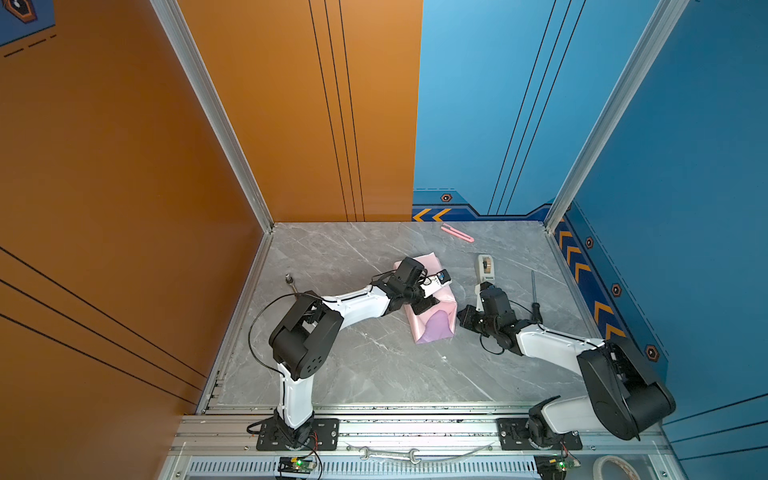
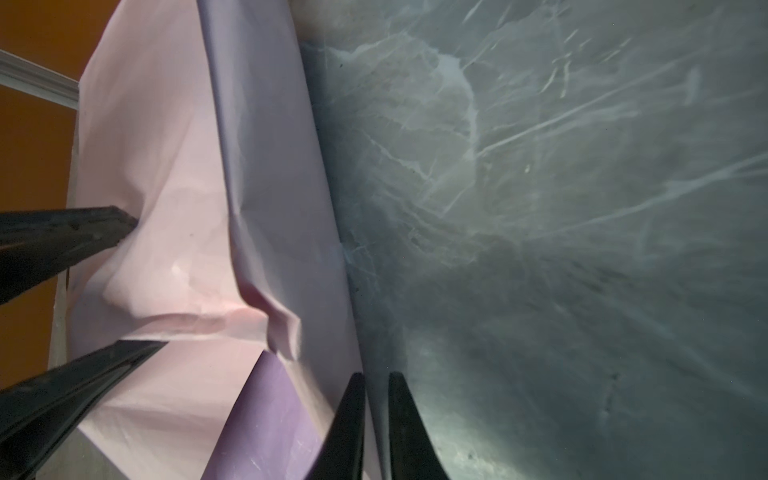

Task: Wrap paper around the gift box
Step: 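Move the right gripper back onto the paper flap beside the left gripper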

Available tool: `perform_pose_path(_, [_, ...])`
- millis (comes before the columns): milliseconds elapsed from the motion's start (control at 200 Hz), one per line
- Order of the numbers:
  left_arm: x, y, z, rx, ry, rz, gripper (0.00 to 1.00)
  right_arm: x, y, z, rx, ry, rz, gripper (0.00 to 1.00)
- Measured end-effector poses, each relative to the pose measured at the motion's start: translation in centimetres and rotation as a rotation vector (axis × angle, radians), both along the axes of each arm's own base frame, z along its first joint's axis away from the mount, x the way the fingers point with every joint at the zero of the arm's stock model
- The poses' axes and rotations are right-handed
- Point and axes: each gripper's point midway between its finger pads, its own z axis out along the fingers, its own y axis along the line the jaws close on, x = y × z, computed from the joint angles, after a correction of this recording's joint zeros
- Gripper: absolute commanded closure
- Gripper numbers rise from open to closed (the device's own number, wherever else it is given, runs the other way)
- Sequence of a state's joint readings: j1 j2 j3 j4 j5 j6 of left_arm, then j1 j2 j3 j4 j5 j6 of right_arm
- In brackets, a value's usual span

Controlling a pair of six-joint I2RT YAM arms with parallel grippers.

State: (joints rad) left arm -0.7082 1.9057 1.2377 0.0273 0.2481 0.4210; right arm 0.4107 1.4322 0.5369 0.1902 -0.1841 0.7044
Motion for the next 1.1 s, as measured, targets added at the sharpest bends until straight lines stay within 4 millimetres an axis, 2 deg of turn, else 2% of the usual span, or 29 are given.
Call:
perform_pose_path(481, [0.0, 0.0, 0.0, 0.000, 0.000, 0.000, 0.51, -0.1, 2.9, 1.3, 0.038, -0.070, 0.071, 0.85])
perform_pose_path(836, [0.0, 0.0, 0.0, 0.000, 0.000, 0.001, 0.51, -0.6, 4.6, 0.0, 0.041, -0.053, 0.107, 0.80])
perform_pose_path(1011, [0.0, 0.0, 0.0, 0.000, 0.000, 0.000, 0.51, -0.7, 4.7, 0.2, 0.049, -0.052, 0.105, 0.63])
perform_pose_path(1101, [0.0, 0.0, 0.0, 0.000, 0.000, 0.000, 0.51, -0.7, 4.4, 1.5, 0.057, -0.073, 0.096, 0.61])
